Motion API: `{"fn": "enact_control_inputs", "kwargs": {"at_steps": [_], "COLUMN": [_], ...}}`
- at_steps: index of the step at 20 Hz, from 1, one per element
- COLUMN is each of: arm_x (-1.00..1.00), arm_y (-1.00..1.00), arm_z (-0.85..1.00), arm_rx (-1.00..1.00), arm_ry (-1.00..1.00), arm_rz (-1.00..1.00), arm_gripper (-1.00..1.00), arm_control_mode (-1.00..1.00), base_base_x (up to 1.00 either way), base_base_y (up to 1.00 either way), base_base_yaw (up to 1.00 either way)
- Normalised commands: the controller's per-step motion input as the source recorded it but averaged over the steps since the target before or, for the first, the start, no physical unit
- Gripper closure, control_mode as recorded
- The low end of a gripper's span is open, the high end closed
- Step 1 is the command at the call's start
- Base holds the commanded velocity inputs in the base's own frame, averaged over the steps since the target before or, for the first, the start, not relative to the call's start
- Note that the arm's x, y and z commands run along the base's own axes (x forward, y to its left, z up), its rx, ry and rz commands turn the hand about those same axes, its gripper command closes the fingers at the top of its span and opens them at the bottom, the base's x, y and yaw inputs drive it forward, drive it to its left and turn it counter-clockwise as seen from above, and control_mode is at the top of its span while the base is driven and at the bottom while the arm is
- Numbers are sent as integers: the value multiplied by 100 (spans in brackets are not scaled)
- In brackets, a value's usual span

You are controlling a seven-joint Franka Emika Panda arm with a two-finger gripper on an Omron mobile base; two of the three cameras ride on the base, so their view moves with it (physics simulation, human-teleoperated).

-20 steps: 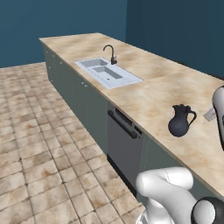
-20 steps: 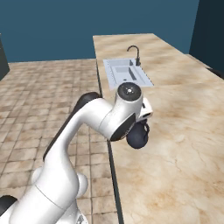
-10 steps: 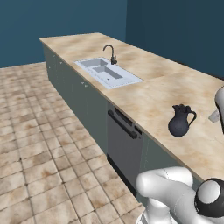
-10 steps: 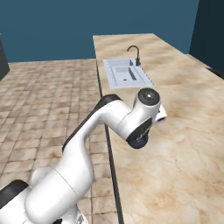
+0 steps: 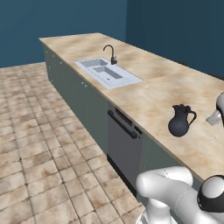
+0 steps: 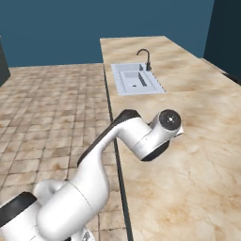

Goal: Move the tangerine and dumpling from the second highest shelf to the top shelf to make space. Then, place the pitcher from the counter on the cleared second highest shelf.

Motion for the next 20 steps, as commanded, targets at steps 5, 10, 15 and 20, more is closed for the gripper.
{"fn": "enact_control_inputs", "kwargs": {"at_steps": [5,10,15,20], "arm_x": [14,5,8,16], "arm_y": [0,0,0,0], "arm_z": [0,0,0,0], "arm_rx": [13,11,9,6], "arm_ry": [-12,-14,-15,-5], "arm_rz": [15,21,20,9], "arm_gripper": [-100,-100,-100,-100], "arm_control_mode": [-100,-100,-100,-100], "base_base_x": [0,0,0,0], "base_base_y": [0,0,0,0], "base_base_yaw": [0,0,0,0]}}
